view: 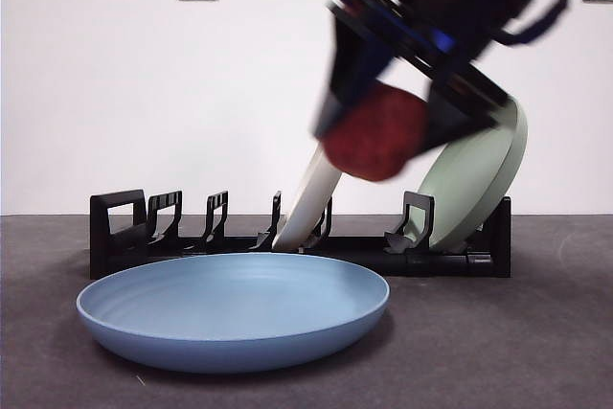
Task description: Take the blue plate from the plate rack,put the plate on the table,take the apple from the table,put the apple in the plate
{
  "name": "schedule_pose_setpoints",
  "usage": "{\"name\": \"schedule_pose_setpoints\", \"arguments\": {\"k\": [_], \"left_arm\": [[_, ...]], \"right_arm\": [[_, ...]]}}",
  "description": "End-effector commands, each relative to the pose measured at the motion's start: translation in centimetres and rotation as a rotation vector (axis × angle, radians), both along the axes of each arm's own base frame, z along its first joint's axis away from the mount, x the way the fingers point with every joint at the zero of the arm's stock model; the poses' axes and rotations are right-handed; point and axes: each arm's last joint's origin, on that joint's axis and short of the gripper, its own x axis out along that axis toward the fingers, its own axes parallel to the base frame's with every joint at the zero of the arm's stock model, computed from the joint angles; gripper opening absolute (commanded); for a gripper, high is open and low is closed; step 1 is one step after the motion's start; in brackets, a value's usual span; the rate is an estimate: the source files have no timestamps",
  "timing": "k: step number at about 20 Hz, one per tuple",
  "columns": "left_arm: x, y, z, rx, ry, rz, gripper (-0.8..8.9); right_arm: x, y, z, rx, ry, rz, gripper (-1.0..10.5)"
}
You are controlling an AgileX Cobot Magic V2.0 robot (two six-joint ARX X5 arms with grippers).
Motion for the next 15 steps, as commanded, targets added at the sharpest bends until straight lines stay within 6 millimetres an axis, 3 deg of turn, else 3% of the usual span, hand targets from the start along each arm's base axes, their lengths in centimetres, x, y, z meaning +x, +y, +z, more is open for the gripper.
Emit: {"name": "schedule_pose_setpoints", "arguments": {"k": [1,4,8,13,15], "left_arm": [[0.0,0.2,-0.1,0.003,-0.003,0.028,4.36],[-0.1,0.2,-0.2,0.013,0.004,0.028,4.36],[-0.1,0.3,-0.4,0.037,0.021,0.029,4.36],[-0.3,0.5,-0.8,0.070,0.051,0.032,4.36],[-0.3,0.6,-0.9,0.066,0.062,0.039,4.36]], "right_arm": [[-0.5,2.3,0.4,0.044,-0.021,0.054,-0.1],[-0.4,5.3,0.0,0.031,-0.014,0.116,-0.1],[0.7,9.1,-3.1,-0.083,0.010,0.152,-0.1],[1.0,10.6,-7.5,-0.261,0.043,0.132,-0.1],[0.9,10.6,-8.2,-0.311,0.046,0.159,0.1]]}}
